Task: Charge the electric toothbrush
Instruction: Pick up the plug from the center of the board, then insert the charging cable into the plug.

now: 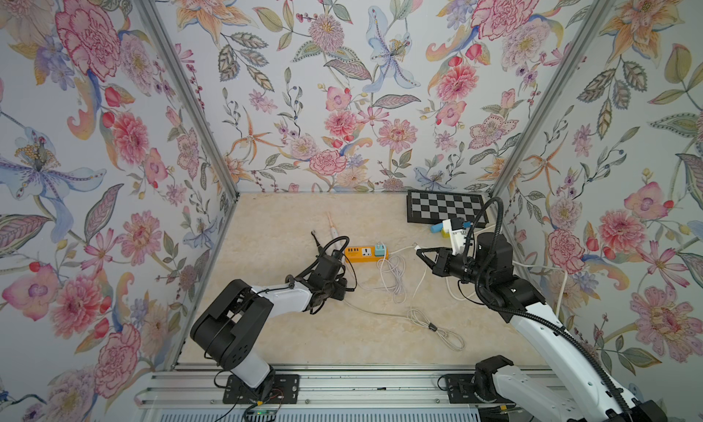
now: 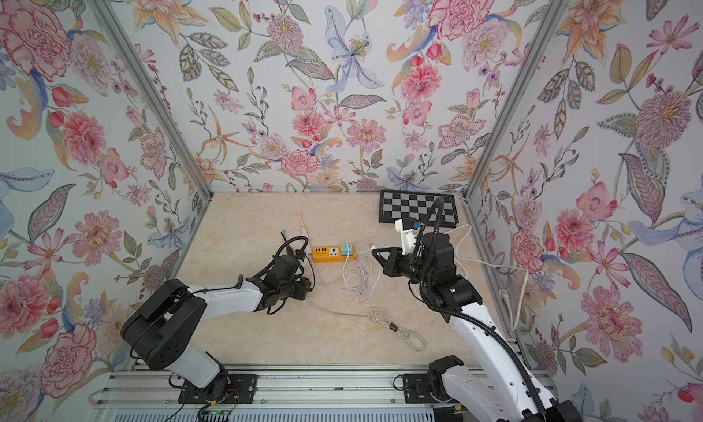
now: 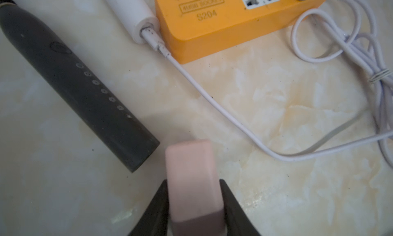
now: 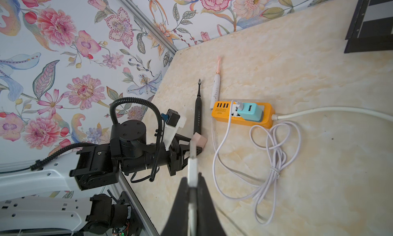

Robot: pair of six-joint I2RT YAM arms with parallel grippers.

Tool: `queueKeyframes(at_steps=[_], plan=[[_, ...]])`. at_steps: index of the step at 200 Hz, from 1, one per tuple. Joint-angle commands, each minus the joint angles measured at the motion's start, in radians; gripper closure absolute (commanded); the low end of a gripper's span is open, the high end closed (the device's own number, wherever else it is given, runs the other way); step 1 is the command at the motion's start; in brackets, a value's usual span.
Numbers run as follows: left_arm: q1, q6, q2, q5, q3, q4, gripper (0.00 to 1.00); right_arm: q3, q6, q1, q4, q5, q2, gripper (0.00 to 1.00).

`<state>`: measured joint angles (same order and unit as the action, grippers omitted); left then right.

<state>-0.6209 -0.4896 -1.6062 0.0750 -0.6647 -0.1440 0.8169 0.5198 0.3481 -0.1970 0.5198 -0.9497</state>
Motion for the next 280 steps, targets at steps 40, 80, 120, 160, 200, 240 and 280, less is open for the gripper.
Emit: queueKeyframes(at_steps=[40, 80, 120, 160, 200, 240, 280], plan=[[0.005, 0.21, 0.169, 0.107, -0.014, -0.156, 0.98, 0.055, -0.119, -0.014, -0.002, 0.201, -0.096, 0.99], [0.008, 0.718, 0.213, 0.368, -0.211, -0.086, 0.82, 0.15, -0.211, -0.062, -0.077, 0.291, -0.208, 0.99], [0.022, 1.292, 0.185, 0.33, -0.325, 0.032, 0.82, 0.209, -0.241, -0.088, -0.077, 0.374, -0.242, 0.98], [0.049, 1.626, 0.072, 0.355, -0.471, 0.148, 0.86, 0.247, -0.238, -0.068, -0.077, 0.488, -0.321, 0.98], [0.05, 1.743, 0.012, 0.496, -0.572, 0.293, 0.93, 0.265, -0.296, -0.033, -0.078, 0.494, -0.363, 0.97], [0.049, 1.805, -0.031, 0.508, -0.644, 0.389, 1.0, 0.292, -0.376, -0.034, -0.091, 0.447, -0.409, 0.96], [0.049, 1.813, -0.022, 0.514, -0.632, 0.344, 0.99, 0.335, -0.472, -0.033, -0.172, 0.392, -0.476, 0.96]])
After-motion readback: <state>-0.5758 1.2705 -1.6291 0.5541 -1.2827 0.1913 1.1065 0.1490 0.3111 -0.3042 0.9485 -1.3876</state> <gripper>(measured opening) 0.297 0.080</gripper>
